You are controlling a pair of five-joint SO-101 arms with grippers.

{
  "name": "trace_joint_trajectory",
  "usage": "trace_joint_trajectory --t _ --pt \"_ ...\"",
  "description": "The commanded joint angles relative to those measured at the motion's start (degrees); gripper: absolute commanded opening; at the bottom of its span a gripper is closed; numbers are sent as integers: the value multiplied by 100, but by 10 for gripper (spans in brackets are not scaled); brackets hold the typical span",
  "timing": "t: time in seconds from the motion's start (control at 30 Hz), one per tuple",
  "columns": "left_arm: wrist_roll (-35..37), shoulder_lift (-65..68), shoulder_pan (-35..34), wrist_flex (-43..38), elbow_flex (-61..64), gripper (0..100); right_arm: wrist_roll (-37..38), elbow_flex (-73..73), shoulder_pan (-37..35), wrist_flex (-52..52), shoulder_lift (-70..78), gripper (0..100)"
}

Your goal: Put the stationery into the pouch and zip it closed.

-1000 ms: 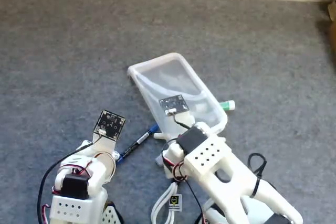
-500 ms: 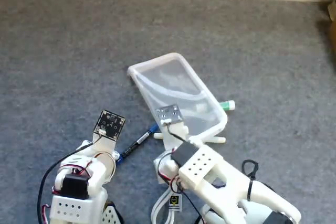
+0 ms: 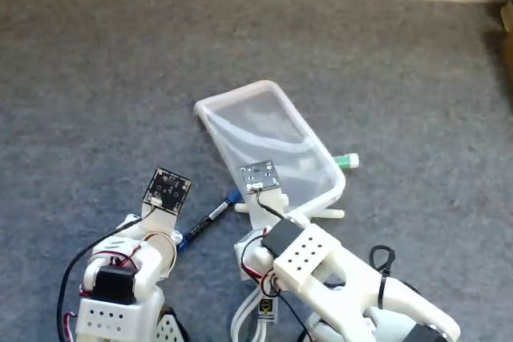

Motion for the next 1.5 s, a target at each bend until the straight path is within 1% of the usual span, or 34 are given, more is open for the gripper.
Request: trace_joint_trajectory --t 0.0,0.17,0.33,0.5,0.53,0.6,0.63,0.67,0.7,0.77,0.87,1.0,1.1,1.27,1.47 --pt "35 -48 92 26 127 7 -35 40 66 -462 22 174" --pt "35 -48 92 26 127 7 -35 286 48 -532 277 174" --pt "35 -48 92 26 127 7 -70 268 -321 -576 1182 174" --pt "35 -48 92 26 127 7 -62 -180 -321 -576 1956 164" --pt "35 -48 92 26 127 7 -35 -215 -321 -576 1991 146" --pt "35 -48 92 26 127 7 9 -295 -321 -576 1930 71" --pt "35 -48 92 26 127 7 167 -312 -321 -576 1859 19" --pt "35 -48 92 26 127 7 404 -303 -321 -576 1763 0" --pt "35 -48 92 26 127 7 598 -268 -321 -567 1648 13" --pt "35 -48 92 26 127 7 826 -259 -303 -567 1349 3" --pt "35 -48 92 26 127 7 1134 -215 -66 -523 760 3" --pt "35 -48 92 26 127 7 1925 -154 224 -84 -119 3" --pt "35 -48 92 26 127 7 2479 -154 198 119 -822 3" --pt "35 -48 92 26 127 7 3059 -154 189 207 -1815 3" --pt "35 -48 92 26 127 7 3745 -163 180 154 -2176 3"
